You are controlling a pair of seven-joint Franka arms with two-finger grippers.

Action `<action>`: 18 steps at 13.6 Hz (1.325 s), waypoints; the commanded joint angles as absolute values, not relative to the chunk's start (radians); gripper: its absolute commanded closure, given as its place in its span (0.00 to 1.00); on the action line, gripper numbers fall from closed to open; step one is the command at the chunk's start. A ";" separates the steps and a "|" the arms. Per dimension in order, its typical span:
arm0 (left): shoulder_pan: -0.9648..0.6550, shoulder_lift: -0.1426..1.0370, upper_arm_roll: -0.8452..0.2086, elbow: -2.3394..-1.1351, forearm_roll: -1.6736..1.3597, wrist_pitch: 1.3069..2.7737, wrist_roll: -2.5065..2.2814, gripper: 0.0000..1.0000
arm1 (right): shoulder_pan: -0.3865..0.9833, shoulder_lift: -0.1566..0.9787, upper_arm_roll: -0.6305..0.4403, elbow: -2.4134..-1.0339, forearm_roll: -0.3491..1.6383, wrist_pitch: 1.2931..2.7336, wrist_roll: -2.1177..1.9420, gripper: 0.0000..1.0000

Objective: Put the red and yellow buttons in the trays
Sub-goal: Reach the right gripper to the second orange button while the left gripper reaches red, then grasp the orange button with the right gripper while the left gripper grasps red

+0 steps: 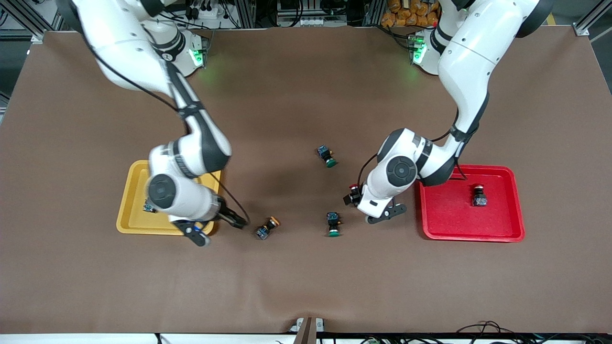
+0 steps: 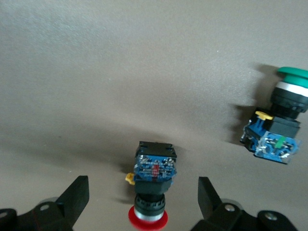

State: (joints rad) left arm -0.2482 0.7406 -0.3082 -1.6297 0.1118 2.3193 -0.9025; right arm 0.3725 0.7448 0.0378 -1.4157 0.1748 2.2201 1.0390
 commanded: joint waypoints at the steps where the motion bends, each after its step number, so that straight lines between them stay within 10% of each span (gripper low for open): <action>1: -0.281 0.788 -0.301 -1.605 0.191 2.358 -0.982 0.00 | 0.448 0.852 0.014 -1.307 0.172 2.318 1.262 0.00; 2: -0.285 0.793 -0.301 -1.605 0.225 2.364 -0.988 0.07 | 0.472 0.903 -0.006 -1.243 0.160 2.318 1.331 0.00; 5: -0.291 0.789 -0.301 -1.605 0.258 2.364 -1.048 0.95 | 0.515 1.012 -0.049 -1.120 0.123 2.324 1.419 0.00; 13: -0.140 0.566 -0.308 -1.618 0.261 2.061 -0.766 1.00 | 0.515 1.049 -0.051 -1.123 0.055 2.355 1.419 0.00; 18: 0.006 0.500 -0.316 -1.698 0.261 2.017 -0.505 1.00 | 0.515 1.048 -0.051 -1.127 0.018 2.352 1.405 0.96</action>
